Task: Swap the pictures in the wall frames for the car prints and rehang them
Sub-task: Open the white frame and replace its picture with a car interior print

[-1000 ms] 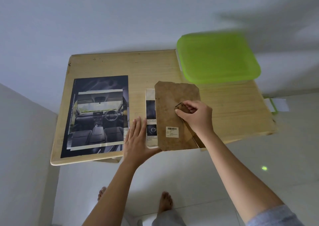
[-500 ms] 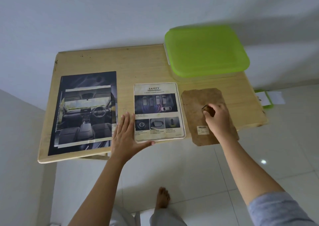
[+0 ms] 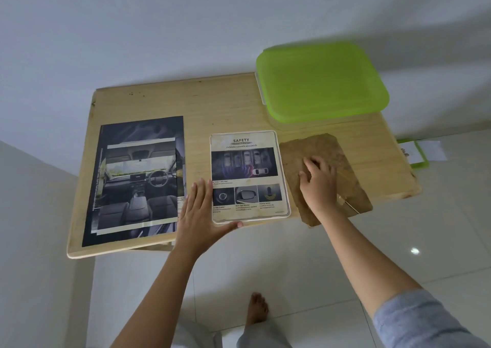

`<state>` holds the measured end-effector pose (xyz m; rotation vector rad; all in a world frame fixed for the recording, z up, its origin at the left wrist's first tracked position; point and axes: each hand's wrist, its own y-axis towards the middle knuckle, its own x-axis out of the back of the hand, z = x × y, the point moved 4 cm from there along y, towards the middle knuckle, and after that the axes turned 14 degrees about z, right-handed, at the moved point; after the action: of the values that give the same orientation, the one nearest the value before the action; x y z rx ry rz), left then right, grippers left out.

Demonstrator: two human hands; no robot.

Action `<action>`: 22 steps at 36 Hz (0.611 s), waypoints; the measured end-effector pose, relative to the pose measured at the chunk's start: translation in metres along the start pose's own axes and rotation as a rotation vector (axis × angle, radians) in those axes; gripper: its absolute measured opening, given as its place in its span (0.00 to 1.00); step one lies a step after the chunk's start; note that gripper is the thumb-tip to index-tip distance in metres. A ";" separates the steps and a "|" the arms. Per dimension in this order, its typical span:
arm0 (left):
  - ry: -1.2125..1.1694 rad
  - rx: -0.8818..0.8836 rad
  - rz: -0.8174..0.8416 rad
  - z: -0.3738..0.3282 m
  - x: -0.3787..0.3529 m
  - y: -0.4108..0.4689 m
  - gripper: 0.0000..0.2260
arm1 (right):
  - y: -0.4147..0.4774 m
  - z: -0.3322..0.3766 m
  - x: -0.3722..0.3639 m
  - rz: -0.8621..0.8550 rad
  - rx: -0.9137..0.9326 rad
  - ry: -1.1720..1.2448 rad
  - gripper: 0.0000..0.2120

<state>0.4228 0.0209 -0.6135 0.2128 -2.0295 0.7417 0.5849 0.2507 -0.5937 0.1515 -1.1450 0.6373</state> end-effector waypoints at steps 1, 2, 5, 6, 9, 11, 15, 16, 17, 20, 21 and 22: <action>0.008 0.005 0.003 0.000 0.001 0.000 0.55 | 0.000 0.004 -0.002 -0.007 0.004 -0.005 0.17; 0.018 0.009 0.007 0.000 0.001 0.001 0.55 | 0.000 0.007 -0.004 -0.013 0.006 -0.007 0.17; 0.037 0.013 0.021 0.000 0.003 0.001 0.55 | 0.002 0.015 -0.008 -0.014 0.008 -0.007 0.17; 0.038 0.012 0.025 -0.001 0.004 0.001 0.55 | 0.003 0.018 -0.009 -0.005 0.009 -0.005 0.17; 0.046 0.015 0.039 -0.001 0.007 0.001 0.56 | 0.006 0.023 -0.010 0.042 0.005 -0.007 0.18; 0.048 0.014 0.050 -0.001 0.008 0.001 0.56 | 0.006 0.024 -0.010 0.079 -0.004 0.000 0.19; 0.041 0.004 0.066 0.000 0.009 -0.001 0.55 | -0.010 0.034 -0.009 0.070 0.059 0.152 0.20; 0.040 0.000 0.064 0.000 0.008 -0.001 0.54 | -0.018 0.038 -0.011 0.065 0.089 0.179 0.20; 0.039 -0.005 0.062 -0.001 0.007 -0.002 0.53 | -0.025 0.041 -0.015 0.074 0.115 0.193 0.20; 0.029 -0.016 0.057 0.000 0.002 -0.008 0.51 | -0.042 0.048 -0.035 0.145 0.137 0.215 0.23; 0.023 -0.013 0.055 0.000 0.000 -0.010 0.51 | -0.045 0.049 -0.041 0.158 0.128 0.223 0.24; 0.015 -0.007 0.050 0.000 -0.001 -0.012 0.50 | -0.048 0.051 -0.045 0.164 0.118 0.231 0.24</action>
<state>0.4286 0.0108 -0.6096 0.1524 -2.0295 0.7656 0.5583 0.1726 -0.6019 0.0822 -0.9028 0.8458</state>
